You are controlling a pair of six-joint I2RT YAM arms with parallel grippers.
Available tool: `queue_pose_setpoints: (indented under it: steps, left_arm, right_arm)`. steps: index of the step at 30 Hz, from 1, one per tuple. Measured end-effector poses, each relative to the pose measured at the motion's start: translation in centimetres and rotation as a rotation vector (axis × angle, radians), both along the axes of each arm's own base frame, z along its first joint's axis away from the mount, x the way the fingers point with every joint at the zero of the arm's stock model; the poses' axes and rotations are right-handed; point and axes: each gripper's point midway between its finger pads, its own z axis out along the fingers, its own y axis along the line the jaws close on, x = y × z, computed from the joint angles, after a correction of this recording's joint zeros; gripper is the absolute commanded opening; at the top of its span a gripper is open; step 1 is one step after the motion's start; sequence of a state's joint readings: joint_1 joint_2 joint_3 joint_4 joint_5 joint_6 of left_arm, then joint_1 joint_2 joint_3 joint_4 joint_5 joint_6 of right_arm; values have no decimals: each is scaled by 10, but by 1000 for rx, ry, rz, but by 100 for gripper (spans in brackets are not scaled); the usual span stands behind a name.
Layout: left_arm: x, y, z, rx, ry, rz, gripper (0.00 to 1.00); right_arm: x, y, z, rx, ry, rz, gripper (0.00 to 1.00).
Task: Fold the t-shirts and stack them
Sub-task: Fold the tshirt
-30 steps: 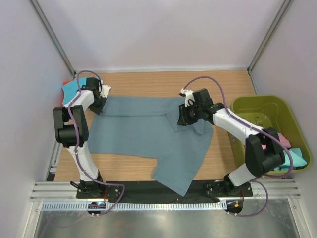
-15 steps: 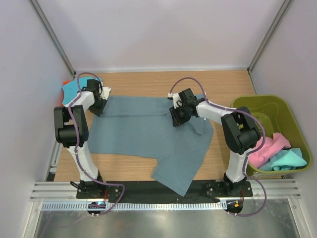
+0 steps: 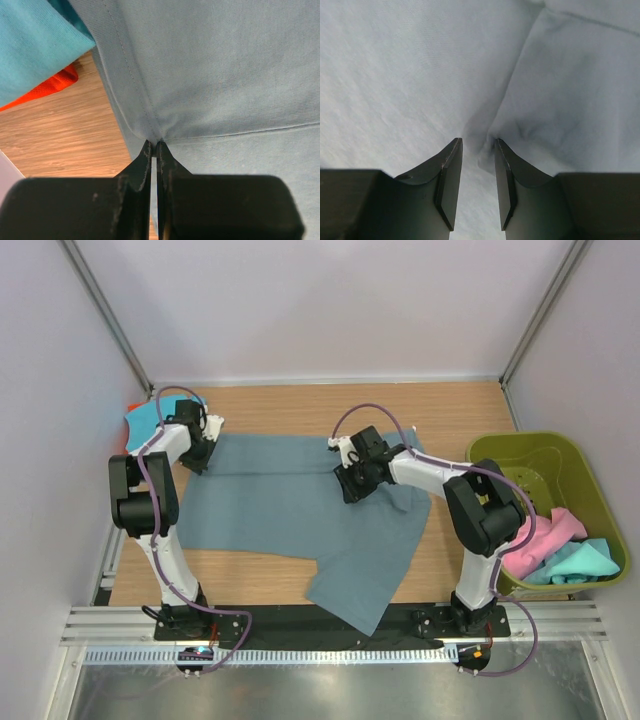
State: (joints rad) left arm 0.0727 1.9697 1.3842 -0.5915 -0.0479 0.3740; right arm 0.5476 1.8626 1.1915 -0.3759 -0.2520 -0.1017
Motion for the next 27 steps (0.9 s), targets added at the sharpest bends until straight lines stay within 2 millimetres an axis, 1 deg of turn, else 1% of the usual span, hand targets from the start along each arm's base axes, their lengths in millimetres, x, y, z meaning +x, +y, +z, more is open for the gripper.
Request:
queue_pose_setpoints:
  steps: [5,8,9,12,17,22,23,24,27]
  left_arm:
    - [0,0,0,-3,0,0,0]
    - [0,-1,0,-6,0,-1,0]
    - [0,-1,0,-6,-1,-1,0]
    - [0,-1,0,-7,-1,-1,0]
    - [0,-1,0,-7,-1,-1,0]
    - [0,-1,0,-7,-1,-1,0]
    - [0,-1,0,-7,-1,0,0]
    - [0,-1,0,-8,-1,2,0]
    - [0,-1,0,-8,-1,3,0]
  right_arm:
    - [-7,-9,-2,-23,3,-6,38]
    - [-7,-10,0,-26,-5,-7,31]
    - [-6,-10,0,-25,-8,-5,25]
    - [-6,-10,1,-27,-12,0,18]
    - [-6,-10,0,-29,-13,5,19]
    - [-6,-10,0,-31,-16,9,18]
    - [-6,-10,0,-32,-17,10,16]
    - [-6,-11,0,-32,-18,11,12]
    - [-8,-13,-3,-40,-13,15,5]
